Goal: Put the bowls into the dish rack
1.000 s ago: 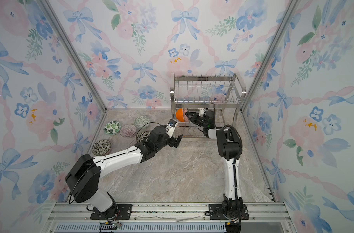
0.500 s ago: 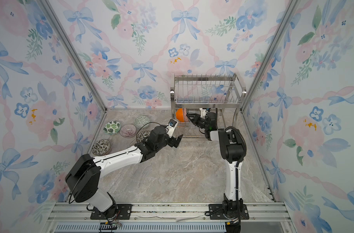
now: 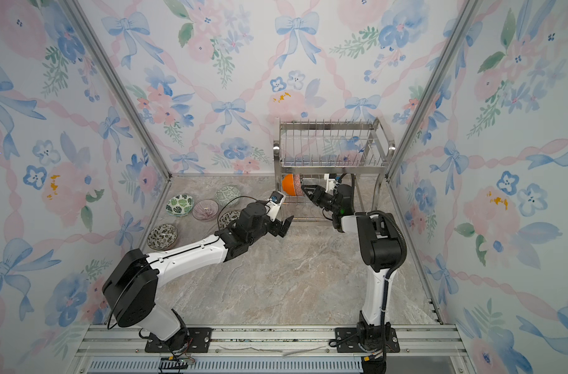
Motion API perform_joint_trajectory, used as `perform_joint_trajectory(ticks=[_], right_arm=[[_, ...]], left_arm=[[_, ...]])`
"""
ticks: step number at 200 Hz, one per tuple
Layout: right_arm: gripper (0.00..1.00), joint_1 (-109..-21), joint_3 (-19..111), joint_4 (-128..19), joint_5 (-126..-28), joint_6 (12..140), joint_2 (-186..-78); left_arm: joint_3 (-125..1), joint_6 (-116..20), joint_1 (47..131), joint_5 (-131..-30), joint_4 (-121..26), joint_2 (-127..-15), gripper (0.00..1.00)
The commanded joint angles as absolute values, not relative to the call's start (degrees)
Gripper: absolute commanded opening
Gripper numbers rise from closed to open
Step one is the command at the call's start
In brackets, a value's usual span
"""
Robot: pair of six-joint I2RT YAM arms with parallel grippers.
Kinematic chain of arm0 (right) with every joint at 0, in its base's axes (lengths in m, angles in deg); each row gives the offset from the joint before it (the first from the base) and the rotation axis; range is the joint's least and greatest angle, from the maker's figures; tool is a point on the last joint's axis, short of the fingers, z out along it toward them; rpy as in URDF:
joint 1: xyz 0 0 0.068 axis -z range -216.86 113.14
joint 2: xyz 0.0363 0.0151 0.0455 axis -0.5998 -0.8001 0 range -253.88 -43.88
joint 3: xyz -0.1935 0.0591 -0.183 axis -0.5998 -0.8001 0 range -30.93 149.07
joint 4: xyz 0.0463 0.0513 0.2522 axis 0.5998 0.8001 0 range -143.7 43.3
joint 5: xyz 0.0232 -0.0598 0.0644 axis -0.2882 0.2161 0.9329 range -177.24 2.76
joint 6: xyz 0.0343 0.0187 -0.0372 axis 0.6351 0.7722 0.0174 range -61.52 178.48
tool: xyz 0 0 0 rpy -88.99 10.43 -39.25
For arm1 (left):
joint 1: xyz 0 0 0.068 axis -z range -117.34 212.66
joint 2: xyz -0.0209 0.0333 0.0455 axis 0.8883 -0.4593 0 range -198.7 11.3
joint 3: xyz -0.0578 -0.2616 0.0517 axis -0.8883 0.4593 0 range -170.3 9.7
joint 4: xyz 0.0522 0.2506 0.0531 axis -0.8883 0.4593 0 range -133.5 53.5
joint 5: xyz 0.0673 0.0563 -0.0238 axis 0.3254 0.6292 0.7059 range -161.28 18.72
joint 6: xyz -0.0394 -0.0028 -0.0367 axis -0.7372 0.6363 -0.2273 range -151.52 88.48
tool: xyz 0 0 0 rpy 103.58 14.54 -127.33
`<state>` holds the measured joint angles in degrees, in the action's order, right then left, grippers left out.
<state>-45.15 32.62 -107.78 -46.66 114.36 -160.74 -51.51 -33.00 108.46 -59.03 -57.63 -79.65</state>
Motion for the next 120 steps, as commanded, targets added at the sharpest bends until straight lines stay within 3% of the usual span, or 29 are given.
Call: perform_joint_trajectory(ticks=[1,74,120], right_arm=[[0.47,-44.68,28.54,-112.24,-48.2,113.83,-157.2],[0.61,-44.84,16.29,-113.03,-51.01,112.55,-147.3],[0.8,-45.38,11.43,-105.1,-51.4,106.46,-136.42]], left_arm=[[-52.31,-33.13,108.71,-57.92,-56.99,-77.74,0.98],[-54.45,-34.24,108.71,-55.68,-52.27,-77.45,0.98],[-55.44,-37.95,108.62,-52.65,-46.75,-76.46,0.98]])
